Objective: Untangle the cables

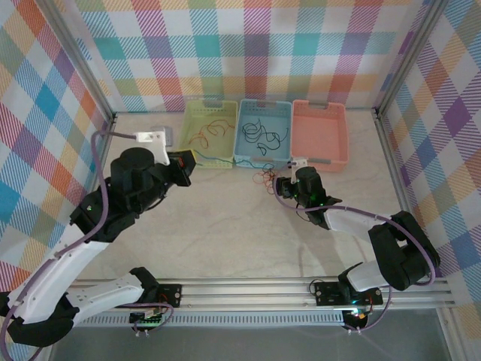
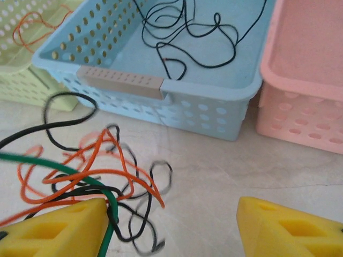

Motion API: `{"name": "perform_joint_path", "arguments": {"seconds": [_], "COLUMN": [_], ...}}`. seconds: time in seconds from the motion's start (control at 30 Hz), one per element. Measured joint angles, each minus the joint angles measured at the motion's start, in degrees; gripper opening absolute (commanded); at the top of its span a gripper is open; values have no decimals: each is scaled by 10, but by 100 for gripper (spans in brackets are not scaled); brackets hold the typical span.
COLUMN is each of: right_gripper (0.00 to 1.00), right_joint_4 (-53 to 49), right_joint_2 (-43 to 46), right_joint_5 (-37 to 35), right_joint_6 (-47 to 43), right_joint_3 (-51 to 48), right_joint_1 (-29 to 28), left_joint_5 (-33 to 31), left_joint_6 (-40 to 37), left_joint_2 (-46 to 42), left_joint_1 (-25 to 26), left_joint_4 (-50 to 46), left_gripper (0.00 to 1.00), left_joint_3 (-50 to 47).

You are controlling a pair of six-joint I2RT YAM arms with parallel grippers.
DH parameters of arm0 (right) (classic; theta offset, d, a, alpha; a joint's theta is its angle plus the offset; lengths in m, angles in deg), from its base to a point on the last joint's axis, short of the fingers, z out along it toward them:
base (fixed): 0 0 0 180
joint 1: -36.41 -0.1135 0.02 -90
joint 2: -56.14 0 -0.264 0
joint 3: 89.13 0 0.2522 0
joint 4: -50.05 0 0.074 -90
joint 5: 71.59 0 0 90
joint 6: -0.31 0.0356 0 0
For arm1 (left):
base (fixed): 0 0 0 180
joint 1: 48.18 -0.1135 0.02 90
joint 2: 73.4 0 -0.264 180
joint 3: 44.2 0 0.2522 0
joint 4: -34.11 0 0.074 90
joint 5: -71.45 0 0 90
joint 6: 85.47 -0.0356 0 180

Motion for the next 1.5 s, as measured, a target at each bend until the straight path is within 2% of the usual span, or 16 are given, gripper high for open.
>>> {"name": "perform_joint_path", "arguments": {"seconds": [0.27, 0.47, 0.63, 0.83, 1.0, 1.1, 1.2, 1.37, 1.5], "right_gripper": [64, 62, 62, 63, 65, 65, 65, 63, 63], "right_joint_4": [-7, -16, -2, 88, 191, 219, 240, 284, 301], "right_joint_2": [-38, -56, -56, -5, 59, 81, 88, 85, 80], "right_joint_5": [27, 32, 63, 121, 184, 205, 208, 185, 163], "right_joint_6": [-17, -21, -23, -41, -71, -98, -124, -147, -154], "right_joint_3": [13, 16, 15, -31, -82, -86, -86, -98, -105], "right_joint_1": [0, 0, 0, -10, -51, -86, -107, -107, -107], "left_joint_5": [-16, -16, 9, 59, 90, 99, 123, 179, 194], "left_joint_6": [-25, -38, -41, -41, -37, -24, -10, 4, 7], "left_joint_2": [43, 47, 58, 97, 112, 110, 117, 132, 134], "left_joint_1": [-2, -2, -2, -2, -2, -2, -2, -2, -2], "left_joint_4": [-25, -33, -50, -78, -79, -71, -71, -57, -58], "left_gripper": [0, 0, 0, 0, 0, 0, 0, 0, 0], "left_joint_3": [151, 204, 209, 208, 161, 128, 119, 119, 115]}}
